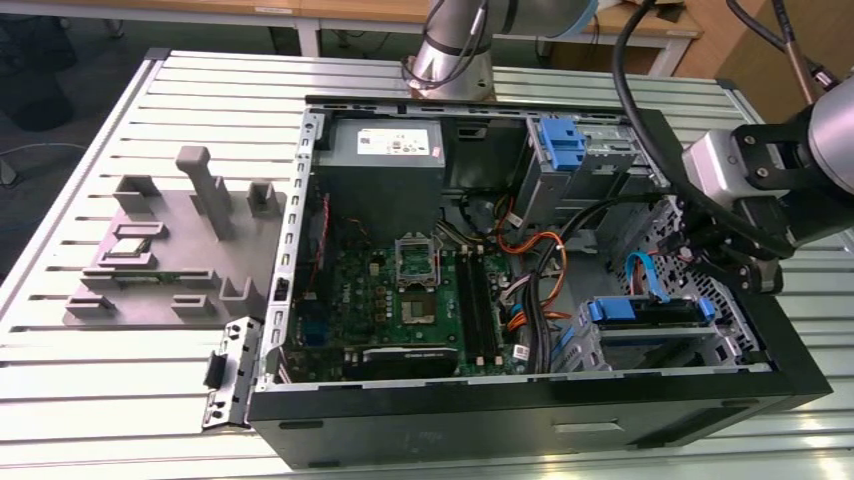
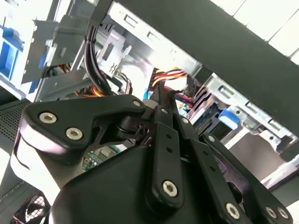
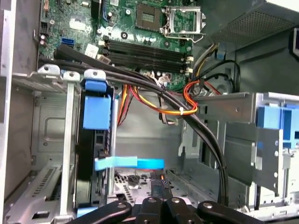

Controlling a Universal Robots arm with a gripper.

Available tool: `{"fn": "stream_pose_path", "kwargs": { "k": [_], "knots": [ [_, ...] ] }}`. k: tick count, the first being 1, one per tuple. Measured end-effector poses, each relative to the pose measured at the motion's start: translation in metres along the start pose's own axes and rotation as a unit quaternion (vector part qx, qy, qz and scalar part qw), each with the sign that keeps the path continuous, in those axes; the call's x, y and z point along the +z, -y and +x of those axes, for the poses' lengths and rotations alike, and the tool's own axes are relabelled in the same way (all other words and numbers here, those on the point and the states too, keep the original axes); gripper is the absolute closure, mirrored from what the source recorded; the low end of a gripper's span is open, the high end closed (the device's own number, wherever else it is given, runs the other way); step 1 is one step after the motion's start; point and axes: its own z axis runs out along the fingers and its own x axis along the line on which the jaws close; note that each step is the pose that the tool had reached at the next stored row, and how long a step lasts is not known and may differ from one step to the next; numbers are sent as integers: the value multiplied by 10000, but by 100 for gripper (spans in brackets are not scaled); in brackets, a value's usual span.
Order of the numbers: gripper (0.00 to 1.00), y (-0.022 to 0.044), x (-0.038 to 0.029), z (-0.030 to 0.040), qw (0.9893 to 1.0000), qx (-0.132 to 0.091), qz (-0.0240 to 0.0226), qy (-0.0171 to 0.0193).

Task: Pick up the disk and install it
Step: 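Insert the second disk wire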

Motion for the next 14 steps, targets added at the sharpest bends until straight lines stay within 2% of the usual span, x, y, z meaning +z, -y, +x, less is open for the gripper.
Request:
{"fn": "stream_pose_path", "kwargs": {
  "k": [4, 8, 14],
  "knots": [
    [89, 55, 15, 13, 10000, 43, 14, 2],
    [89, 70, 37, 49, 10000, 73, 25, 17],
    [89, 71, 36, 50, 10000, 73, 25, 17]
  ]
}}
